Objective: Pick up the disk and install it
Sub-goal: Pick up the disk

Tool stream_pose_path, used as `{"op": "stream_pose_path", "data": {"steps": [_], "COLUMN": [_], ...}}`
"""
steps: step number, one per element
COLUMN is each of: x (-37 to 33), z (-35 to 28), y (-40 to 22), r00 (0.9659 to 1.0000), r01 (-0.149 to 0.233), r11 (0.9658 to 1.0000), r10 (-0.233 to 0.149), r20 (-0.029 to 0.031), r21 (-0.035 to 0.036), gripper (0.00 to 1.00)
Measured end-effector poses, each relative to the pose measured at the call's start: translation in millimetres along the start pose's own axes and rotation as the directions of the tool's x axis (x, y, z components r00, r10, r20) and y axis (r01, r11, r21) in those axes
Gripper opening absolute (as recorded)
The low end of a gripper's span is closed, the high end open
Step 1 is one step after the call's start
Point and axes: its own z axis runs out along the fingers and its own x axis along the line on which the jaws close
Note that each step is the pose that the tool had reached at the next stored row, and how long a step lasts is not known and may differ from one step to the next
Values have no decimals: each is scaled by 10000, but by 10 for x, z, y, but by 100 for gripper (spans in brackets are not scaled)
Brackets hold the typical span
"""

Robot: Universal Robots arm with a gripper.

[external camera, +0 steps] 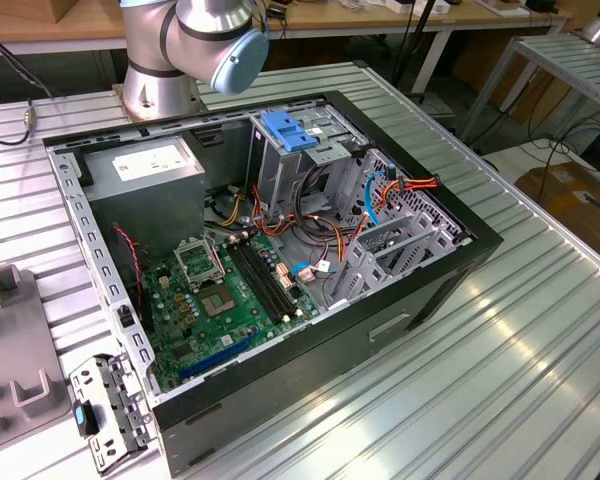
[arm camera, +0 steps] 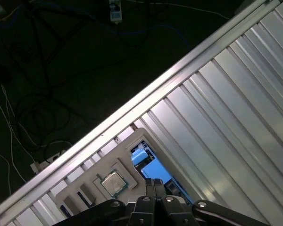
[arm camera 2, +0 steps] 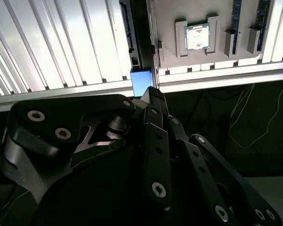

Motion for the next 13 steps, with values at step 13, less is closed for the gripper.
{"op": "stream_pose_path", "data": {"steps": [13], "x": [0], "z": [0], "y": [0], "r00": [9979], "r01": [654], "r11": [9979], "r10": [-654], "r20": [-27], "r21": [-6], "gripper": [11]}}
